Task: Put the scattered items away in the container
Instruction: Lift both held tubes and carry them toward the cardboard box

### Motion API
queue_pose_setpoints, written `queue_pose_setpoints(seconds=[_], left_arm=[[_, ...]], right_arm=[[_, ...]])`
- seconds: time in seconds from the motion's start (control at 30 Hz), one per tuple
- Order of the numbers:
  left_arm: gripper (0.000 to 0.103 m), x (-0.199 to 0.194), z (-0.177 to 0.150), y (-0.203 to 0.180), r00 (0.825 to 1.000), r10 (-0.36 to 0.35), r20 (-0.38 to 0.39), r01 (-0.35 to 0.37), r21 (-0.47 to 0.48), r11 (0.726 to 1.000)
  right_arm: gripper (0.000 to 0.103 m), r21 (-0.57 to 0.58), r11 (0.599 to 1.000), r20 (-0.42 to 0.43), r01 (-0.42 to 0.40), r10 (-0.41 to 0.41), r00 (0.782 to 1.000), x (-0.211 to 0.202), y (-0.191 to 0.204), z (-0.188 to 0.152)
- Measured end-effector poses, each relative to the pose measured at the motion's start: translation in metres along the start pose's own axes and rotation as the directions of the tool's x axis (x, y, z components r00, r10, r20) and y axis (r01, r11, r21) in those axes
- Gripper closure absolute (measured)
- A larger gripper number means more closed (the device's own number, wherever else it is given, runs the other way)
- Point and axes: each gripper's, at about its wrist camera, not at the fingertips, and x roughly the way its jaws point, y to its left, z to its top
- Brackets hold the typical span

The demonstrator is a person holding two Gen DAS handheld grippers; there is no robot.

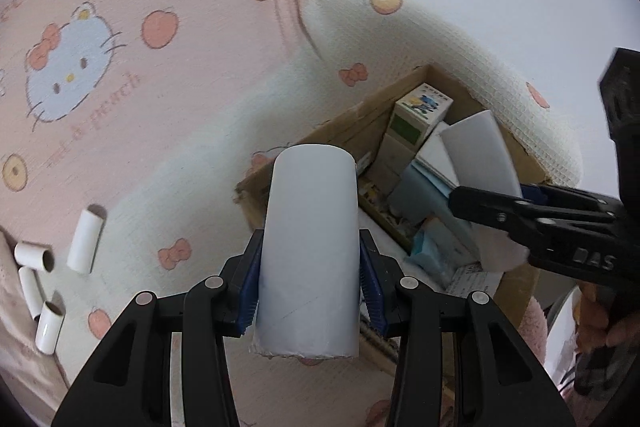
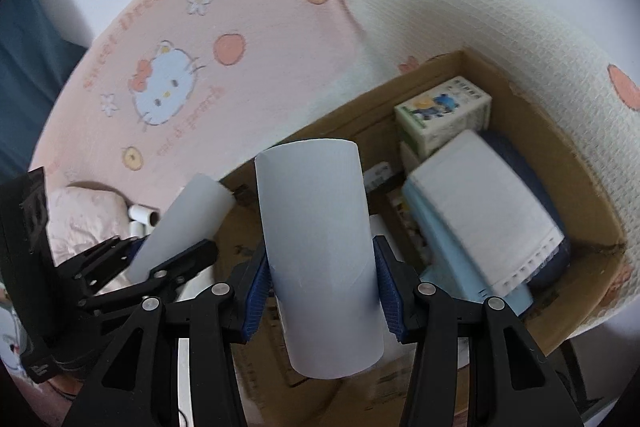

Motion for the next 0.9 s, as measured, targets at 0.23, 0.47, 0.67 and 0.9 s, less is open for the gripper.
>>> queue_pose_setpoints(seconds=[0.23, 0.47, 0.67, 0.9], left_arm=[[0.055, 0.011, 0.006, -0.008, 0.998, -0.060, 0.000, 0.060, 0.051, 0.997], [0.055, 0.020, 0.014, 0.000, 0.996, -0.093, -0.014, 0.094, 0.069, 0.993], [0.055, 0.018, 0.016, 0.003, 0.995, -0.099, -0.001, 0.099, 0.077, 0.992], [0.055, 0.023, 0.018, 0.006, 0.992, -0.126, -0.024, 0.127, 0.034, 0.991]], right_arm=[[0.057, -0.062, 0.998, -0.110, 0.008, -0.015, 0.994, 0.036, -0.006, 0.009], [0.057, -0.125, 0.989, -0.265, 0.083, -0.114, 0.957, 0.094, -0.006, 0.011], [0.057, -0.229, 0.964, -0.337, 0.135, -0.209, 0.918, 0.125, 0.008, 0.012], [0.057, -0.379, 0.896, -0.327, 0.229, -0.362, 0.873, 0.146, 0.019, 0.009]])
